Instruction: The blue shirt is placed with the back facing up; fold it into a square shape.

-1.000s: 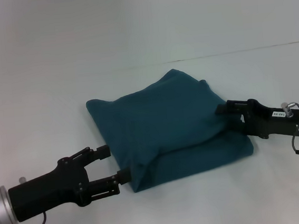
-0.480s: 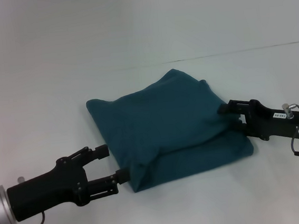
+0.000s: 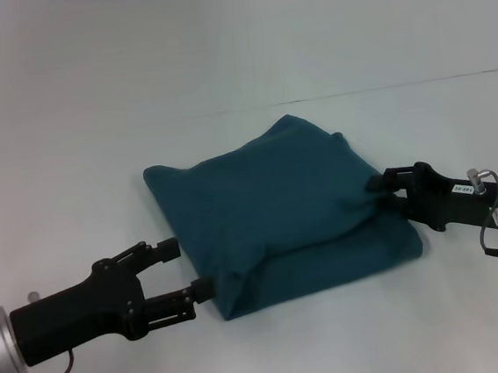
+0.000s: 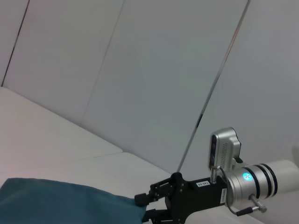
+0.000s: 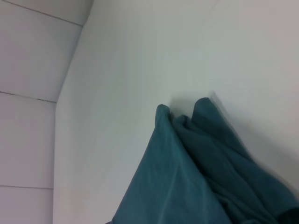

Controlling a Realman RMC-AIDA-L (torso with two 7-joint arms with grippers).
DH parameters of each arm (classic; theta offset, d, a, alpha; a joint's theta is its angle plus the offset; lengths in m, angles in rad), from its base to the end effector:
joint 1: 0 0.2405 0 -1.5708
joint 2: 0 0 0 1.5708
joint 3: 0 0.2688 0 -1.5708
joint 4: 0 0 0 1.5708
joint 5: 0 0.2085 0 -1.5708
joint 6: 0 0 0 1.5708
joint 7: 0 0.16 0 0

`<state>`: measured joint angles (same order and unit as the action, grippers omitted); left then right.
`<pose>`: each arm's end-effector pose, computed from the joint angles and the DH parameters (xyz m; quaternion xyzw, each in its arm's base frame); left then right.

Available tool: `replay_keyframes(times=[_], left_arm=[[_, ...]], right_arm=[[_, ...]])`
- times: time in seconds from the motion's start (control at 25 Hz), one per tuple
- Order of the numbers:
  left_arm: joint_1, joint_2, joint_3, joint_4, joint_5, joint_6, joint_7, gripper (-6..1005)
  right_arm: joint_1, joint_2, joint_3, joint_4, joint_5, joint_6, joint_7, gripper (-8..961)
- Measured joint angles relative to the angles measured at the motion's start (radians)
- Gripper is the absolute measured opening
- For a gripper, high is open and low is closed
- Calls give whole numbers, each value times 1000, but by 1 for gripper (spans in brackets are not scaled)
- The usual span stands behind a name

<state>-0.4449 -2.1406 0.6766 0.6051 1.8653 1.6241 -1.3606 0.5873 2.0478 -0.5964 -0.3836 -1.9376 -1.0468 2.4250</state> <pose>-0.2598 0.3084 -0.0384 -0.8982 -0.2568 -0.3383 0.1131 0.3237 0.3858 -0.0333 -0.5586 0.7482 0.3195 0.1614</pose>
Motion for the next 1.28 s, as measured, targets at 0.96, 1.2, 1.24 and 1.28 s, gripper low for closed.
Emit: replay_keyframes(times=[0.96, 1.2, 1.24, 1.28], left_arm=[[0, 2, -15, -1, 1, -7, 1, 948], [0, 2, -20, 1, 1, -9, 1, 948], [0, 2, -22, 1, 1, -9, 1, 948], [0, 2, -25, 1, 1, -10, 2, 948]], right_arm=[[32, -2, -1, -5, 74, -63, -195, 11], [64, 1, -5, -39, 92, -139, -285, 11], [69, 2, -5, -44, 92, -152, -296, 11], [73, 4, -4, -50, 92, -164, -304, 11]])
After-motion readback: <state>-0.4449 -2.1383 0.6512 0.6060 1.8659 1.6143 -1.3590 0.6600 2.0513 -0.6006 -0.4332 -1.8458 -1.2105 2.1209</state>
